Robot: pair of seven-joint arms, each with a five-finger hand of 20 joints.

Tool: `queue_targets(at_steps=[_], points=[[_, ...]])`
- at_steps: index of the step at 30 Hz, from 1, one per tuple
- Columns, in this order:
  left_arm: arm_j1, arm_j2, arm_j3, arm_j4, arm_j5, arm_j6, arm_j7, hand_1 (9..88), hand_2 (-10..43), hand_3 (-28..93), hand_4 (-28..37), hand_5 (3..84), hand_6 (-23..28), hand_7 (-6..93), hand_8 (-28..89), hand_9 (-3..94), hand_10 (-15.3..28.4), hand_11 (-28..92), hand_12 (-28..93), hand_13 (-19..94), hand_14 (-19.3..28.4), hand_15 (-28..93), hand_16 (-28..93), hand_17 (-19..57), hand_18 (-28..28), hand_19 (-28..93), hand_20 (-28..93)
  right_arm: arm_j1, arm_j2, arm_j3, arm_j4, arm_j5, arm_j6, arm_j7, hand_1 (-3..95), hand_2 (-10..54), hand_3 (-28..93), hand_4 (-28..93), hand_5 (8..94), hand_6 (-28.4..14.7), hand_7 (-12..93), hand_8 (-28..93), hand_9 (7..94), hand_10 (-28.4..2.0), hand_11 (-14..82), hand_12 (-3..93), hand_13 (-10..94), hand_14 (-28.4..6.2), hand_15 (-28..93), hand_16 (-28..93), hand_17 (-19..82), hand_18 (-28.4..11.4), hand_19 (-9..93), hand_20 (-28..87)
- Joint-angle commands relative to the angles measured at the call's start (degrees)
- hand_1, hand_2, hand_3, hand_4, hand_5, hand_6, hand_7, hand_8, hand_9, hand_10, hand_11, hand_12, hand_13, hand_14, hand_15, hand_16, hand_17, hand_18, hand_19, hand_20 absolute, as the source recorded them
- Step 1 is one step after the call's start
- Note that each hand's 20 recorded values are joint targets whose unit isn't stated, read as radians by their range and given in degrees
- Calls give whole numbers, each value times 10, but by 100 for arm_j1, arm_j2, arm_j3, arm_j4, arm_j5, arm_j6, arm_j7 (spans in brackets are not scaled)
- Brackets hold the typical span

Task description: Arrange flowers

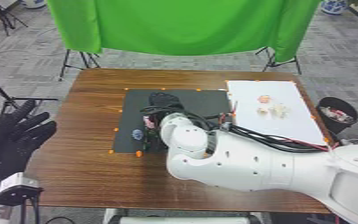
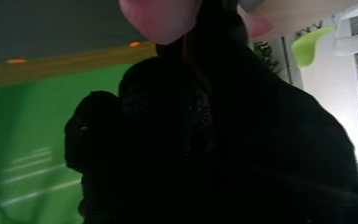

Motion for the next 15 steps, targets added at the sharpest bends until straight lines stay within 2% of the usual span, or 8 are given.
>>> queue_targets(at_steps=[1, 5, 6, 7, 8, 9, 11, 15], points=[[-73, -85, 41, 35, 46, -108, -123, 288, 53, 616, -194, 371, 94, 66, -60, 335, 206, 249, 126, 226, 284, 547, -106, -59, 284, 517, 56, 35, -121, -61, 18, -213, -103, 163, 598, -95, 748, -271, 755, -6, 329, 48, 918, -84, 90, 332, 879, -15, 638, 165, 621, -128, 932, 273], [-133, -97, 63, 38, 65, -119, -188, 289, 53, 616, -194, 371, 94, 66, -60, 334, 205, 249, 126, 227, 284, 548, -106, -59, 284, 517, 56, 32, -144, -35, 54, -211, -266, 277, 589, -95, 740, -263, 752, -15, 300, 52, 912, -91, 89, 326, 872, -23, 638, 162, 612, -139, 932, 274], [-103, -62, 71, 43, 43, -100, -116, 289, 54, 615, -195, 371, 94, 66, -60, 334, 205, 250, 126, 227, 284, 548, -106, -59, 284, 517, 56, 60, -151, -66, 58, -205, -286, 300, 585, -95, 738, -263, 751, -18, 294, 52, 911, -92, 88, 325, 870, -25, 638, 162, 611, -141, 932, 275], [-103, -127, 47, 29, 75, -119, -205, 289, 54, 616, -194, 371, 95, 66, -60, 334, 205, 250, 126, 227, 284, 549, -106, -59, 284, 516, 56, -18, -150, -17, 51, -251, -370, 318, 582, -95, 736, -263, 749, -20, 289, 51, 909, -93, 87, 323, 869, -26, 638, 161, 610, -142, 932, 274], [-92, -104, 49, 36, 60, -111, -156, 289, 54, 616, -194, 371, 94, 66, -60, 334, 205, 250, 126, 226, 284, 549, -107, -59, 284, 517, 55, -5, -160, -25, 67, -290, -420, 316, 579, -95, 734, -262, 749, -22, 284, 50, 908, -94, 86, 322, 868, -27, 638, 161, 609, -143, 932, 274], [-111, -125, 41, 37, 73, -121, -187, 289, 54, 616, -194, 370, 94, 66, -60, 335, 206, 249, 125, 226, 284, 549, -106, -59, 284, 517, 55, -13, -150, -27, 57, -289, -447, 324, 577, -95, 733, -262, 747, -23, 279, 50, 906, -95, 86, 321, 867, -28, 637, 161, 608, -146, 932, 273], [-74, -102, 38, 25, 49, -83, -148, 289, 54, 617, -193, 371, 95, 67, -60, 334, 205, 249, 125, 226, 284, 549, -106, -59, 284, 517, 56, -72, -159, 28, 48, -280, -543, 356, 571, -95, 731, -261, 744, -27, 273, 50, 904, -98, 85, 319, 866, -29, 637, 160, 606, -147, 932, 273], [-91, -139, 34, 31, 68, -127, -194, 289, 53, 619, -192, 370, 94, 67, -60, 334, 205, 250, 125, 227, 284, 548, -107, -60, 284, 518, 56, -141, -146, 88, -10, -243, -712, 398, 559, -95, 724, -257, 738, -34, 255, 46, 896, -103, 85, 314, 860, -32, 637, 159, 604, -149, 932, 270]])
